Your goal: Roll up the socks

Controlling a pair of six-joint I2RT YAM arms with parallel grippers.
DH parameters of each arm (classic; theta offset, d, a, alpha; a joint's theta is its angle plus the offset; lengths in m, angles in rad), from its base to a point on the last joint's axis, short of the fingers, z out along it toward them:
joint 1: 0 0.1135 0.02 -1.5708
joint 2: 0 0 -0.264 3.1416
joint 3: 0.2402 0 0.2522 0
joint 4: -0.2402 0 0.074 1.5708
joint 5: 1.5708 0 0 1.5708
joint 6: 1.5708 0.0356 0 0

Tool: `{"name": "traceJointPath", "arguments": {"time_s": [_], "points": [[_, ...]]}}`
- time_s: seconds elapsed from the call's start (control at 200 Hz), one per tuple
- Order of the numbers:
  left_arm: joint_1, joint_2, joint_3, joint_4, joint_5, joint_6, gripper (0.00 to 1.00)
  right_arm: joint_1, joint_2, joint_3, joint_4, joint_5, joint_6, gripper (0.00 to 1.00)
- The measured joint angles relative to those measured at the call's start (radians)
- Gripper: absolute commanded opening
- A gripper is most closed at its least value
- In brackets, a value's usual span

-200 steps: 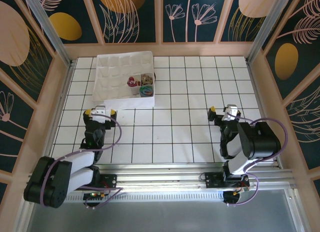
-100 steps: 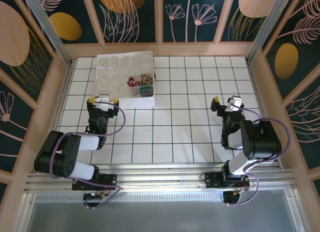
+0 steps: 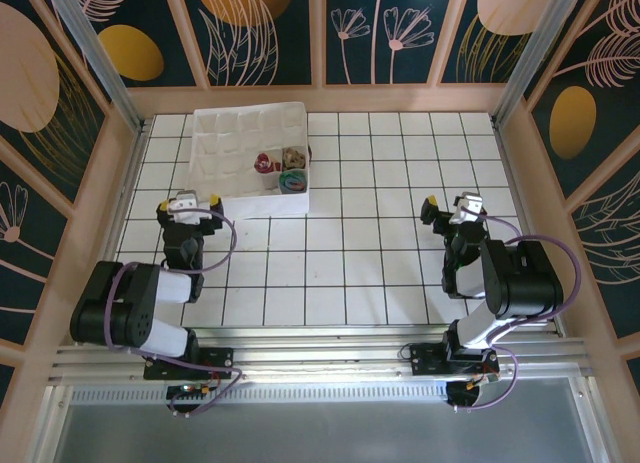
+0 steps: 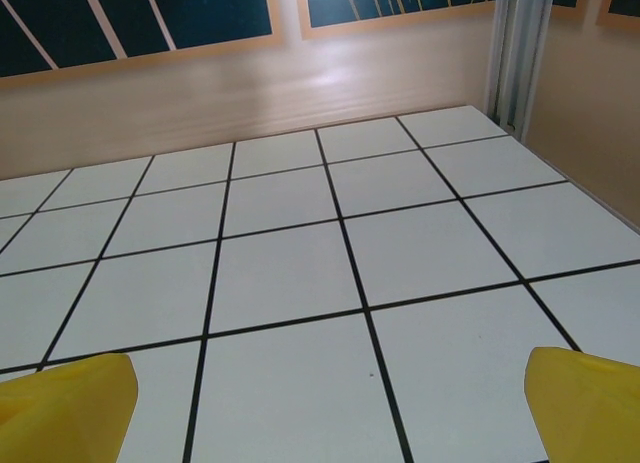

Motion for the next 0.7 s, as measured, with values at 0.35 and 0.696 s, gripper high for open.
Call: {"name": "traceJointPath", "arguments": {"time_s": [0.35, 0.696], "points": [[0.021, 0.023, 0.001, -0.008, 0.044, -0.026, 0.99, 0.000, 0.000, 0.000, 0.000, 0.000, 0.000, 0.99], [0.021, 0.023, 0.001, -0.008, 0.044, -0.027, 0.99, 0.000, 0.000, 0.000, 0.000, 0.000, 0.000, 0.99]]}}
